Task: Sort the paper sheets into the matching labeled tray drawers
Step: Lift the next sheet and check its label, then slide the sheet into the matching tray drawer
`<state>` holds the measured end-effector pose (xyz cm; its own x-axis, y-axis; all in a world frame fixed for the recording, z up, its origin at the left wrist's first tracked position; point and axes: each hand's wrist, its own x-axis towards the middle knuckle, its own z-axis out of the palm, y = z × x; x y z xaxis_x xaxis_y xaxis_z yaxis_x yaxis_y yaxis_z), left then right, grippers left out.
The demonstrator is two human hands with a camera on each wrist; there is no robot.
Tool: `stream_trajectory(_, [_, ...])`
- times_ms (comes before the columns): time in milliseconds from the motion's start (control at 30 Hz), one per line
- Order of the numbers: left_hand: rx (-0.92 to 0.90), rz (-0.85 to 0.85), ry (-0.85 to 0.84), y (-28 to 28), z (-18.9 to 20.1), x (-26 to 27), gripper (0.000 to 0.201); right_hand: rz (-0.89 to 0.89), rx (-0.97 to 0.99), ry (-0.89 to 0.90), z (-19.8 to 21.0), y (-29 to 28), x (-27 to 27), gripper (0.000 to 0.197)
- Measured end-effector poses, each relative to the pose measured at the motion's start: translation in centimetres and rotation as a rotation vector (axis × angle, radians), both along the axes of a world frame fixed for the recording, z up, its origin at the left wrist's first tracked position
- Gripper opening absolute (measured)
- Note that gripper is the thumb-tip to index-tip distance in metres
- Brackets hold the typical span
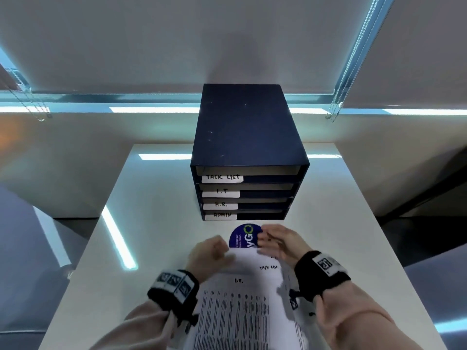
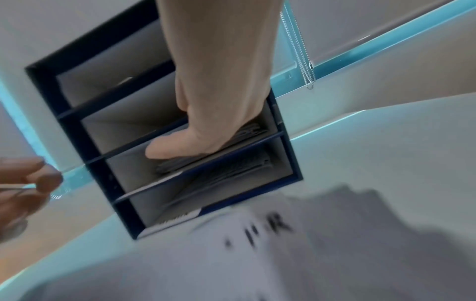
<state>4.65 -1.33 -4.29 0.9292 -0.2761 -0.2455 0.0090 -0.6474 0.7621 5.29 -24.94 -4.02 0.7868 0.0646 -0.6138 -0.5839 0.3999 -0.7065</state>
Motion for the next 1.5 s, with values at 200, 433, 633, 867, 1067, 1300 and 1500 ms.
stream_trajectory(200, [0.608, -0.362, -0.191, 3.4, -2.9, -4.7, 0.051, -0.008, -0.298, 0.094, -5.1, -1.7, -10.0, 0.013])
stream_trajectory(433, [0.125, -0.131, -0.063, 2.0, 1.1, -6.2, 0.013, -0.066, -0.284, 0.096, -3.9, -1.1, -14.1, 0.039])
stream_trajectory(633, [-0.629, 0.263, 0.278, 2.1, 6.2, -5.3, 0.015, 0.111, -0.187, 0.005, -1.0, -0.2, -14.6, 0.04])
stream_trajectory(867, [-0.833, 0.436, 0.488, 2.9, 6.0, -2.7, 0.031, 0.089, -0.08, -0.05, 0.7, 0.0, -15.2, 0.035])
stream_trajectory(1067, [-0.885, 0.461, 0.524, 2.8, 5.5, -2.6, 0.028, 0.099, -0.054, -0.066, 1.2, 0.1, -15.5, 0.051])
stream_trajectory(1300, [-0.826, 0.552, 0.486, 2.8, 5.3, -1.6, 0.031, 0.011, -0.038, -0.052, 0.5, 0.4, -16.0, 0.037])
stream_trajectory(1500, [-0.858, 0.569, 0.48, 1.7, 5.6, 0.2, 0.034, -0.044, -0.21, -0.048, 1.4, -0.2, -13.8, 0.034])
